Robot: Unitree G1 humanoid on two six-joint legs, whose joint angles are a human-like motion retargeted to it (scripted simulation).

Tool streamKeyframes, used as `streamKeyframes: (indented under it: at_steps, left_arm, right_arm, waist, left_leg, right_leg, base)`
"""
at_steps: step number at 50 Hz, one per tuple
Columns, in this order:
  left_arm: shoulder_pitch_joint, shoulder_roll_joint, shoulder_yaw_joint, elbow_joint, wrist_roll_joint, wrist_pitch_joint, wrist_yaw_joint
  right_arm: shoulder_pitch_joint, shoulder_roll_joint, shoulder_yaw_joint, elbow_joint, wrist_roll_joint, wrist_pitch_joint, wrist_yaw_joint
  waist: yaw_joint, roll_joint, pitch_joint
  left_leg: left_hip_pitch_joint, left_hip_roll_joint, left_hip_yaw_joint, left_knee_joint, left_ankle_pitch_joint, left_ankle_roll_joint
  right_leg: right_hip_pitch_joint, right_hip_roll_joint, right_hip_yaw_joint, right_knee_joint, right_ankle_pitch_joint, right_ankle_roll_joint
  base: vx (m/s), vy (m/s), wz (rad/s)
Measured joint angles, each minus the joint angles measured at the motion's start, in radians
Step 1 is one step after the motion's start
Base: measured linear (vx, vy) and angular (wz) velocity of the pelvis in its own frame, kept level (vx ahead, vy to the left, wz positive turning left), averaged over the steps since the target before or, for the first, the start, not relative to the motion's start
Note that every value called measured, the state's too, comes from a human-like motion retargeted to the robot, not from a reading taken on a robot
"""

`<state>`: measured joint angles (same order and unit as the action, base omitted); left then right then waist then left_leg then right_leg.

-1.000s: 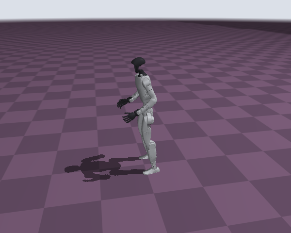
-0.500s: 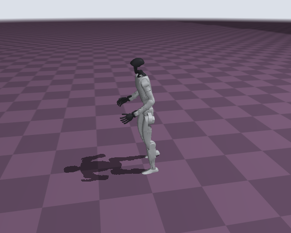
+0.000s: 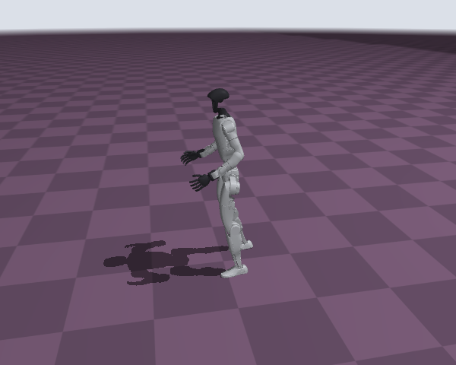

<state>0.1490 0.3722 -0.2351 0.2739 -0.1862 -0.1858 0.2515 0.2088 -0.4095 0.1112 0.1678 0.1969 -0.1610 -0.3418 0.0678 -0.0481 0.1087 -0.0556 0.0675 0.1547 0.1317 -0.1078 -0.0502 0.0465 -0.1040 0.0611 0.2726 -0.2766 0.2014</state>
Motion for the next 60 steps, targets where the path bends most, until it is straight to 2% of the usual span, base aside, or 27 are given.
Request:
streamKeyframes:
  at_steps: [9, 15, 19, 23, 26, 30, 33, 35, 37, 39, 41, 42, 43, 44, 45, 48, 50, 52, 55, 57, 58, 60]
  left_arm:
    - [0.027, 0.011, 0.042, -0.187, -0.016, -0.047, 0.046]
    - [-0.004, -0.054, 0.07, -0.232, -0.041, -0.056, 0.058]
    - [-0.084, -0.074, 0.041, -0.199, -0.066, -0.072, 0.087]
    - [-0.216, -0.033, -0.035, -0.157, -0.029, -0.076, 0.132]
    - [-0.359, -0.003, -0.074, -0.076, 0.039, -0.035, 0.187]
    - [-0.471, -0.011, -0.062, 0.002, 0.052, 0.012, 0.256]
    - [-0.453, 0.023, -0.039, -0.046, -0.019, -0.014, 0.254]
    - [-0.4, 0.093, -0.04, -0.116, -0.086, -0.048, 0.242]
    - [-0.32, 0.19, -0.049, -0.195, -0.158, -0.097, 0.242]
    - [-0.226, 0.275, -0.047, -0.258, -0.225, -0.157, 0.238]
    - [-0.113, 0.316, -0.02, -0.305, -0.289, -0.201, 0.229]
    - [-0.046, 0.31, 0.01, -0.333, -0.318, -0.187, 0.236]
    - [0.032, 0.277, 0.061, -0.373, -0.34, -0.12, 0.261]
    - [0.085, 0.266, 0.091, -0.388, -0.352, -0.1, 0.24]
    - [0.125, 0.265, 0.112, -0.392, -0.359, -0.105, 0.196]
    - [0.209, 0.275, 0.173, -0.393, -0.41, -0.101, 0.128]
    - [0.236, 0.28, 0.209, -0.374, -0.433, -0.093, 0.127]
    - [0.251, 0.283, 0.235, -0.328, -0.422, -0.081, 0.158]
    - [0.296, 0.271, 0.27, -0.248, -0.378, -0.048, 0.203]
    - [0.335, 0.243, 0.311, -0.189, -0.348, -0.023, 0.208]
    - [0.355, 0.221, 0.338, -0.158, -0.342, -0.013, 0.207]
    - [0.373, 0.152, 0.399, -0.069, -0.364, 0.001, 0.22]
  right_arm:
    - [0.156, -0.039, -0.05, -0.072, 0.016, -0.019, -0.004]
    - [0.167, -0.051, -0.039, -0.053, 0.039, -0.01, 0.005]
    - [0.025, -0.051, 0.037, 0.055, 0.035, -0.014, -0.024]
    - [-0.099, -0.042, 0.112, 0.076, 0.02, -0.039, -0.086]
    - [-0.201, -0.034, 0.159, 0.093, -0.004, -0.038, -0.163]
    - [-0.36, -0.042, 0.217, 0.138, -0.055, -0.018, -0.26]
    - [-0.474, -0.065, 0.254, 0.105, -0.058, -0.027, -0.27]
    - [-0.51, -0.095, 0.27, 0.017, -0.028, -0.042, -0.258]
    - [-0.492, -0.142, 0.274, -0.122, 0.005, -0.058, -0.245]
    - [-0.444, -0.197, 0.266, -0.265, 0.012, -0.064, -0.213]
    - [-0.379, -0.245, 0.259, -0.372, -0.036, -0.038, -0.153]
    - [-0.35, -0.261, 0.269, -0.399, -0.097, 0.009, -0.12]
    - [-0.329, -0.268, 0.298, -0.4, -0.199, 0.097, -0.09]
    - [-0.316, -0.273, 0.299, -0.393, -0.232, 0.121, -0.061]
    - [-0.307, -0.277, 0.286, -0.382, -0.23, 0.112, -0.033]
    - [-0.354, -0.258, 0.266, -0.278, -0.224, 0.134, -0.004]
    - [-0.448, -0.243, 0.278, -0.171, -0.232, 0.167, -0.012]
    - [-0.558, -0.24, 0.307, -0.08, -0.241, 0.207, -0.012]
    - [-0.693, -0.272, 0.363, -0.009, -0.234, 0.252, 0.003]
    - [-0.784, -0.309, 0.396, -0.009, -0.221, 0.261, -0.006]
    - [-0.832, -0.322, 0.404, -0.02, -0.221, 0.261, -0.02]
    - [-0.948, -0.326, 0.406, -0.038, -0.226, 0.26, -0.067]
  waist:
    - [0.017, 0.031, 0.095]
    - [0.027, 0.043, 0.191]
    - [-0.007, 0.029, 0.262]
    - [-0.07, 0.012, 0.337]
    - [-0.102, 0.014, 0.395]
    - [-0.123, 0.036, 0.408]
    - [-0.13, 0.057, 0.395]
    - [-0.125, 0.061, 0.389]
    - [-0.114, 0.055, 0.386]
    - [-0.11, 0.04, 0.375]
    - [-0.121, 0.016, 0.336]
    - [-0.128, 0.011, 0.314]
    - [-0.132, 0.024, 0.3]
    - [-0.138, 0.025, 0.269]
    - [-0.145, 0.02, 0.229]
    - [-0.071, -0.01, 0.097]
    - [-0.016, -0.061, 0.039]
    - [0.043, -0.093, 0.01]
    - [0.142, -0.13, -0.037]
    - [0.202, -0.141, -0.072]
    - [0.225, -0.141, -0.084]
    - [0.255, -0.115, -0.077]
  left_leg:
    - [-0.088, 0.006, 0.003, 0.074, 0.022, -0.01]
    - [-0.21, 0.03, 0.028, 0.145, 0.021, -0.011]
    - [-0.389, 0.065, 0.035, 0.328, -0.045, 0.02]
    - [-0.658, 0.092, -0.006, 0.726, -0.168, 0.058]
    - [-0.81, 0.102, -0.042, 1.027, -0.249, 0.101]
    - [-0.926, 0.126, -0.067, 1.305, -0.303, 0.156]
    - [-0.931, 0.155, -0.069, 1.352, -0.291, 0.176]
    - [-0.893, 0.174, -0.051, 1.29, -0.24, 0.175]
    - [-0.808, 0.181, -0.021, 1.115, -0.109, 0.154]
    - [-0.687, 0.15, -0.006, 0.815, 0.108, 0.112]
    - [-0.516, 0.079, -0.031, 0.354, 0.393, 0.035]
    - [-0.41, 0.055, -0.054, 0.1, 0.522, -0.031]
    - [-0.293, 0.066, -0.079, -0.121, 0.604, -0.132]
    - [-0.257, 0.069, -0.088, -0.205, 0.599, -0.184]
    - [-0.264, 0.07, -0.089, -0.219, 0.55, -0.212]
    - [-0.282, 0.104, 0.024, -0.219, 0.472, -0.198]
    - [-0.336, 0.074, 0.065, -0.103, 0.447, -0.121]
    - [-0.439, 0.07, -0.01, 0.118, 0.42, -0.095]
    - [-0.569, 0.014, -0.13, 0.411, 0.396, -0.119]
    - [-0.637, -0.004, -0.122, 0.587, 0.348, -0.151]
    - [-0.659, 0.005, -0.093, 0.661, 0.299, -0.155]
    - [-0.671, 0.055, -0.026, 0.779, 0.114, -0.123]
  right_leg:
    - [-0.038, -0.001, 0.019, -0.03, 0.018, -0.004]
    - [-0.176, 0.019, 0.076, 0.033, 0.007, -0.026]
    - [-0.39, 0.061, 0.122, 0.27, -0.079, -0.091]
    - [-0.616, 0.091, 0.131, 0.642, -0.252, -0.147]
    - [-0.722, 0.098, 0.116, 0.933, -0.375, -0.184]
    - [-0.807, 0.11, 0.098, 1.227, -0.449, -0.208]
    - [-0.821, 0.126, 0.085, 1.286, -0.423, -0.208]
    - [-0.807, 0.135, 0.081, 1.238, -0.366, -0.203]
    - [-0.763, 0.139, 0.086, 1.098, -0.25, -0.189]
    - [-0.697, 0.137, 0.106, 0.865, -0.055, -0.15]
    - [-0.607, 0.117, 0.156, 0.529, 0.214, -0.068]
    - [-0.544, 0.108, 0.183, 0.338, 0.352, -0.015]
    - [-0.458, 0.11, 0.199, 0.144, 0.471, 0.041]
    - [-0.403, 0.1, 0.169, 0.004, 0.529, 0.06]
    - [-0.363, 0.083, 0.115, -0.109, 0.558, 0.06]
    - [-0.324, 0.035, 0.036, -0.165, 0.46, 0.06]
    - [-0.294, -0.035, 0.033, -0.076, 0.394, 0.049]
    - [-0.245, -0.047, 0.047, 0.054, 0.363, 0.019]
    - [-0.152, -0.087, 0.056, 0.181, 0.326, 0.021]
    - [-0.092, -0.133, 0.022, 0.176, 0.263, 0.007]
    - [-0.066, -0.15, 0.002, 0.159, 0.196, -0.011]
    - [-0.031, -0.146, -0.021, 0.144, -0.04, -0.069]
  base:
    - [-0.13, 0.01, -0.06]
    - [-0.27, 0.05, -0.38]
    - [-0.39, 0.06, -0.35]
    - [-0.36, 0.05, 0.22]
    - [-0.23, 0.04, 0.44]
    - [-0.15, 0.01, 0.22]
    - [-0.21, -0.05, -0.2]
    - [-0.33, -0.11, -0.42]
    - [-0.45, -0.16, -0.43]
    - [-0.57, -0.2, -0.23]
    - [-0.64, -0.23, 0.0]
    - [-0.61, -0.29, -0.19]
    - [-0.59, -0.36, -0.07]
    - [-0.58, -0.43, 0.32]
    - [-0.69, -0.42, 0.55]
    - [-0.83, -0.27, -0.08]
    - [-0.85, -0.1, -0.13]
    - [-0.83, -0.22, 0.04]
    - [-0.78, -0.2, 0.03]
    - [-0.81, -0.14, 0.03]
    - [-0.85, -0.11, -0.02]
    - [-0.89, -0.1, -0.12]
